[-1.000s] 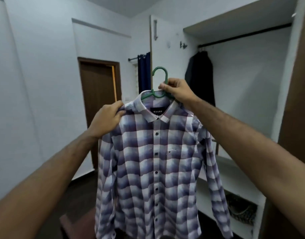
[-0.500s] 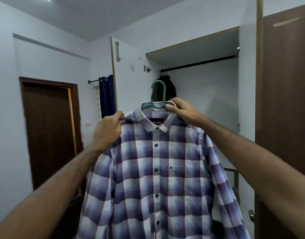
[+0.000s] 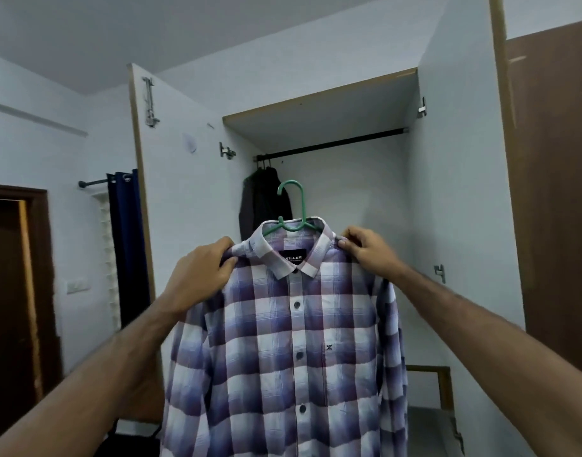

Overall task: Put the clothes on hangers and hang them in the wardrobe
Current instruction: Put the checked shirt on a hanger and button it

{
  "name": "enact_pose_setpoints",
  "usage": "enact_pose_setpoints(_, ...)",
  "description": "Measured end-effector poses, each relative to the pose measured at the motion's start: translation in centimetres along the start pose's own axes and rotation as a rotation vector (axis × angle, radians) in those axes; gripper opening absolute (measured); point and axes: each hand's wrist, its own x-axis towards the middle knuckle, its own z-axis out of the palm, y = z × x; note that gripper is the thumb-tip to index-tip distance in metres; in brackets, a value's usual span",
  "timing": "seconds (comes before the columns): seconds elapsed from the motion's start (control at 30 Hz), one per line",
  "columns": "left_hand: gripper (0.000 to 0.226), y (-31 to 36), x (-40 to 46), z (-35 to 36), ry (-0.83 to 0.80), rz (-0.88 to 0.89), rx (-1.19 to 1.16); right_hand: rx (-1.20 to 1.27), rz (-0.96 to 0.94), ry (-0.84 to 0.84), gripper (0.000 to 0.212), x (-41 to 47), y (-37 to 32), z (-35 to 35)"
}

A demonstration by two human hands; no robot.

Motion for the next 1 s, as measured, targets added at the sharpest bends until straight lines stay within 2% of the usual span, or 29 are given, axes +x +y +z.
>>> enact_pose_setpoints(0.2, 0.020, -2.2, 8.0, 8.5, 0.005, 0.060, -0.002, -0.035, -0.059, 0.134, 0.020, 8.4, 7.5, 1.7)
enact_pose_setpoints(0.33, 0.021, -4.4, 14.8, 13.8, 0.005, 0.063, 0.050, -0.075, -0.063, 0.126, 0.018, 15.6, 13.3, 2.8)
enact_pose_setpoints(0.47, 0.017, -6.3, 21.6, 18.0, 0.102, 0.051, 0.001, -0.093, -0.057, 0.187, 0.016, 24.0, 16.5, 4.2)
enact_pose_setpoints(0.63, 0.020, -9.6, 29.3, 22.4, 0.080, 0.078, 0.098, -0.171, -0.032, 0.276, 0.015, 32.2, 20.8, 6.5)
enact_pose_setpoints(0.83, 0.018, -14.0, 37.7, 28.1, 0.124, 0.094, 0.084, -0.219, -0.026, 0.379, 0.015, 41.4, 25.2, 9.6)
enact_pose_setpoints(1.0, 0.019, -17.1, 45.9, 32.1, 0.073, 0.092, 0.135, -0.378, 0.070, 0.347, 0.016, 49.2, 29.8, 12.5)
